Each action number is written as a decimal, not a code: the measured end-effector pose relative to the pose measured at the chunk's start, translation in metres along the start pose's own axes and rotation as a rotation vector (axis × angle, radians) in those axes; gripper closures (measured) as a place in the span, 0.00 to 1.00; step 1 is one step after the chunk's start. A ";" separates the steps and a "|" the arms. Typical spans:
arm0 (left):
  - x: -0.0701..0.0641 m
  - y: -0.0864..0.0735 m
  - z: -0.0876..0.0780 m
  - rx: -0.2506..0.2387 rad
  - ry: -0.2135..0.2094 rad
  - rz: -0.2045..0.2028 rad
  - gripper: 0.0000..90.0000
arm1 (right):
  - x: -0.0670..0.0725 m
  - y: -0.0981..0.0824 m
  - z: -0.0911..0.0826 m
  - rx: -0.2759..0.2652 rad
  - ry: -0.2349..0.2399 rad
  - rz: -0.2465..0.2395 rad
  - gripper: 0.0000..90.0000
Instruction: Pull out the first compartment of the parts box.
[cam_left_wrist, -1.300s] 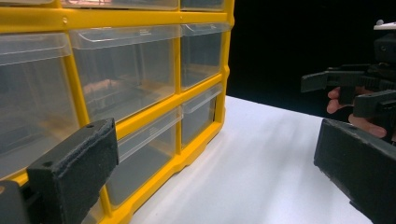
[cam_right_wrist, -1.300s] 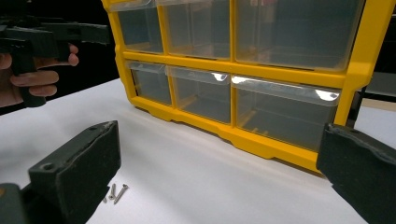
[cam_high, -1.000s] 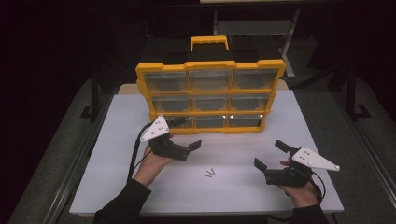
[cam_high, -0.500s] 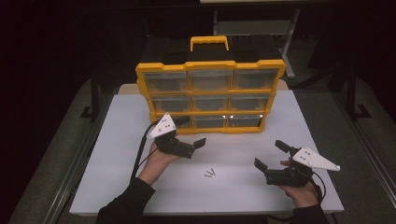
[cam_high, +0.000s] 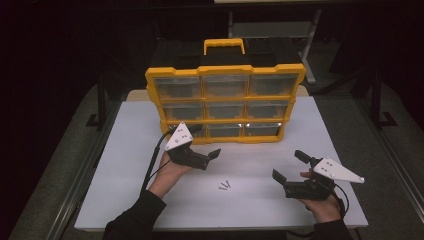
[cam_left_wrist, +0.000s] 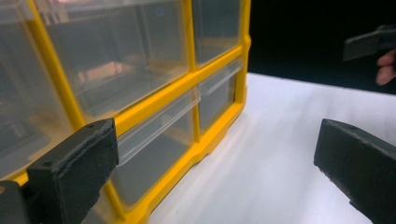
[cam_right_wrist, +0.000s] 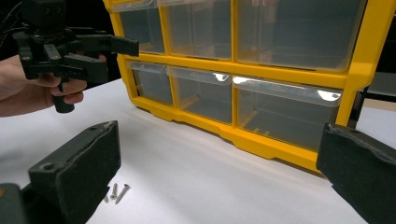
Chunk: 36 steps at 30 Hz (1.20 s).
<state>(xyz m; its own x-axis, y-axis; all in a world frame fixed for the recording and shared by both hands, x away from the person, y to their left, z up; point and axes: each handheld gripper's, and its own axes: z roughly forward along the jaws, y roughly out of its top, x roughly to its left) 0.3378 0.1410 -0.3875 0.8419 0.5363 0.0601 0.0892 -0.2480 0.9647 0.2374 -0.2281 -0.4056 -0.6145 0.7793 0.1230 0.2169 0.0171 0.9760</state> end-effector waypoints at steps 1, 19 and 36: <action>-0.001 0.000 0.000 0.000 0.000 0.010 0.00 | 0.000 0.000 0.000 0.000 0.000 0.000 0.00; -0.016 0.003 0.007 0.127 0.081 0.243 0.00 | 0.000 0.000 -0.001 -0.002 -0.002 0.000 0.00; -0.025 0.005 0.008 0.199 0.134 0.418 0.00 | 0.000 0.001 -0.001 -0.002 -0.002 -0.002 0.00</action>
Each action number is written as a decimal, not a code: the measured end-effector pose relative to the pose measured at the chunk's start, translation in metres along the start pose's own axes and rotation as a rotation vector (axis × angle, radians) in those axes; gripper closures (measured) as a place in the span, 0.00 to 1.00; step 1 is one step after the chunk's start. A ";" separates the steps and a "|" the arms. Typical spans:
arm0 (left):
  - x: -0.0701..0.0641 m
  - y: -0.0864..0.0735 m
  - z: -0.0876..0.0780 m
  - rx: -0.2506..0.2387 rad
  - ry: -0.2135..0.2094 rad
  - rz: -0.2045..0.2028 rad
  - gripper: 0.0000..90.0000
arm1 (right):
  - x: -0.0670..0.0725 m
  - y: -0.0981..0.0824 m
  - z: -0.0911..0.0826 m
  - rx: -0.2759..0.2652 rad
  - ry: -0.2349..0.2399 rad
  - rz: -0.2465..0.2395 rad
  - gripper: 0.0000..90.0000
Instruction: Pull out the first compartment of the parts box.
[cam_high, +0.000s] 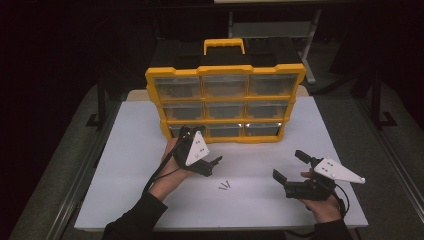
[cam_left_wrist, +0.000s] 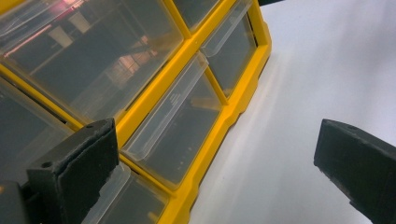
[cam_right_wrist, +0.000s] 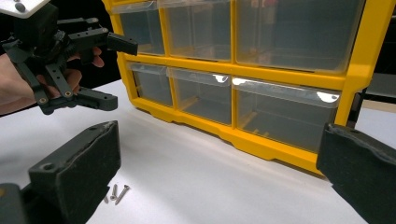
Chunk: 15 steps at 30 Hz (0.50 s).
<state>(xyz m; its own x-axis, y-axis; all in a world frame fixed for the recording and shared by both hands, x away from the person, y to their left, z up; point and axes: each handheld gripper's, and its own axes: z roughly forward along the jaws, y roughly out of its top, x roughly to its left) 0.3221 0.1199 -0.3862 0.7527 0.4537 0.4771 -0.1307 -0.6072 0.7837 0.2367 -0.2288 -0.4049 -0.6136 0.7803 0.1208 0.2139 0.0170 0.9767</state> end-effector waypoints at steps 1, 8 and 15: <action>-0.001 0.000 0.000 0.006 0.003 0.010 0.00 | 0.000 0.000 0.000 0.001 -0.001 0.002 0.00; -0.004 0.002 0.000 0.027 0.018 0.070 0.00 | 0.000 0.000 0.000 0.002 0.000 0.002 0.00; -0.006 0.003 0.001 0.037 0.032 0.105 0.00 | 0.000 0.000 0.000 0.005 -0.002 0.002 0.00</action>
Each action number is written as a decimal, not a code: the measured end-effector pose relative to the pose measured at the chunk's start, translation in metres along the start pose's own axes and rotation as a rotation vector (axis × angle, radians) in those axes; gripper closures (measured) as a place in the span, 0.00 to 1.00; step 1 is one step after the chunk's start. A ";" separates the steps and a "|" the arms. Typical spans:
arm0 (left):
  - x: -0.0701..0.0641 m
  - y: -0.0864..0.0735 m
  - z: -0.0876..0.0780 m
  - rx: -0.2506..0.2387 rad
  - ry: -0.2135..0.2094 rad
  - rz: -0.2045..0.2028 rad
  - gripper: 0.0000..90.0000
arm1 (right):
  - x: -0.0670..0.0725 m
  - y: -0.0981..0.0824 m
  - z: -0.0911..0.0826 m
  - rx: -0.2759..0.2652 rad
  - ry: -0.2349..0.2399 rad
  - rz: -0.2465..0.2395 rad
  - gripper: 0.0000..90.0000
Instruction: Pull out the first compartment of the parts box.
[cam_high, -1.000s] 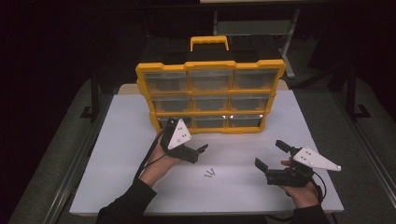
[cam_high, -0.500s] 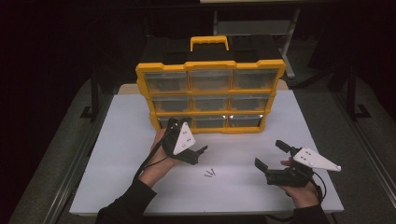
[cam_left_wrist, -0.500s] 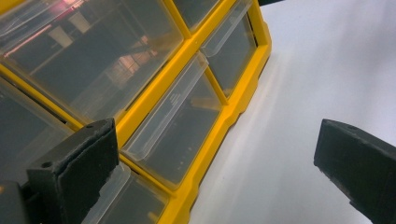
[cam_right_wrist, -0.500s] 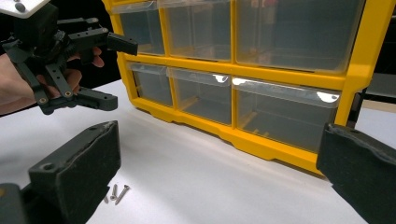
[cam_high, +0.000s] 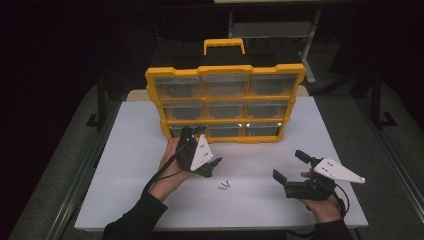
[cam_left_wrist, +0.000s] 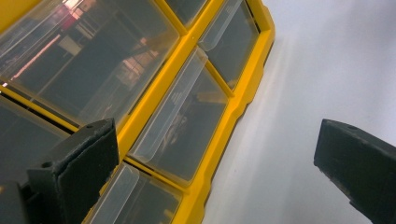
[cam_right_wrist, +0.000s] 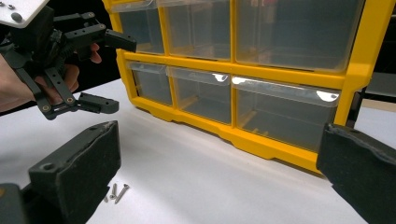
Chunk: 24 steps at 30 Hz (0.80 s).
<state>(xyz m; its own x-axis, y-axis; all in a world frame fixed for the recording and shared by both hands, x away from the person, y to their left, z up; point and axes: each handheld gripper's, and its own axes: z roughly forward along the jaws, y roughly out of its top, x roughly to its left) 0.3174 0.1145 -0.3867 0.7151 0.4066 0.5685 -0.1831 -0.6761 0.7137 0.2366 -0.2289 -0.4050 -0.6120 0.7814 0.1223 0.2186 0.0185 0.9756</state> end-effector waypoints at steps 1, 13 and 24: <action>0.000 0.000 0.000 0.004 0.004 0.008 0.00 | 0.000 0.000 0.000 0.000 0.000 0.000 0.00; -0.004 0.002 0.002 0.041 0.039 0.106 0.00 | 0.000 0.000 0.000 0.004 -0.001 -0.004 0.00; -0.011 0.004 0.003 0.073 0.076 0.205 0.00 | 0.001 0.000 0.000 0.003 0.001 -0.004 0.00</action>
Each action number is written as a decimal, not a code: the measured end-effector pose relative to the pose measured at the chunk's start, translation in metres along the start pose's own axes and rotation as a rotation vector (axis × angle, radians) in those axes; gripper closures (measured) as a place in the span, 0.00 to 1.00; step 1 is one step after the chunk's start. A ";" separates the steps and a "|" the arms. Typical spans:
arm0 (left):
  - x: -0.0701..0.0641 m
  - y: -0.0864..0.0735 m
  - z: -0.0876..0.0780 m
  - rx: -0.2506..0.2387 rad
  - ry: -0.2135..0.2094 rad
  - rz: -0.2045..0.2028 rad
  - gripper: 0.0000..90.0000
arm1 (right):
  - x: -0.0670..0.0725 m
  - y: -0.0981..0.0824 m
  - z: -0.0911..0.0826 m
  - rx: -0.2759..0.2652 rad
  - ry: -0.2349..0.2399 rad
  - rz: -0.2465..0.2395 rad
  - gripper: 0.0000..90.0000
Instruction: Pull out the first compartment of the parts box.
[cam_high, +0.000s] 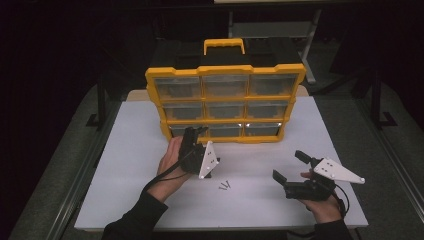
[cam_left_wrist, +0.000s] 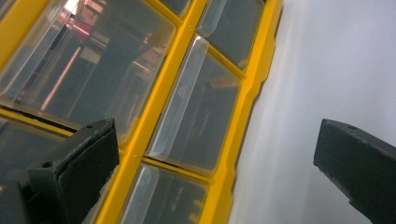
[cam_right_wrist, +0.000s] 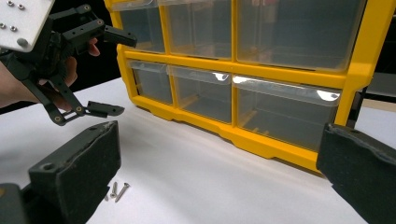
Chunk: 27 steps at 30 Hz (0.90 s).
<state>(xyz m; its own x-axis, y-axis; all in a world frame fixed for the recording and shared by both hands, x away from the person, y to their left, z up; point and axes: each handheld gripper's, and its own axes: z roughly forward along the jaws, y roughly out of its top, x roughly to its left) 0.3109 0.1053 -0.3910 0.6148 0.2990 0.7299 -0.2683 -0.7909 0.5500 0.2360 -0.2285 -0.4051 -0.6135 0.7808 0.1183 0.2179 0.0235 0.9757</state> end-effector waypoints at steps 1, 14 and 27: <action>-0.001 0.000 0.000 0.006 0.007 0.007 0.00 | 0.000 0.000 0.000 0.000 0.000 0.000 0.00; -0.009 0.003 0.002 0.063 0.063 0.153 0.01 | 0.000 0.000 0.000 0.001 0.000 -0.002 0.00; -0.012 0.004 0.000 0.083 0.115 0.198 0.17 | 0.000 0.000 0.001 0.005 0.002 -0.006 0.00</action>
<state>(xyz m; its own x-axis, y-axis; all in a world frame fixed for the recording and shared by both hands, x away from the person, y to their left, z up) 0.3023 0.0984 -0.3970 0.4665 0.1884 0.8643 -0.3102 -0.8802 0.3593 0.2364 -0.2276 -0.4055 -0.6163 0.7794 0.1127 0.2179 0.0312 0.9755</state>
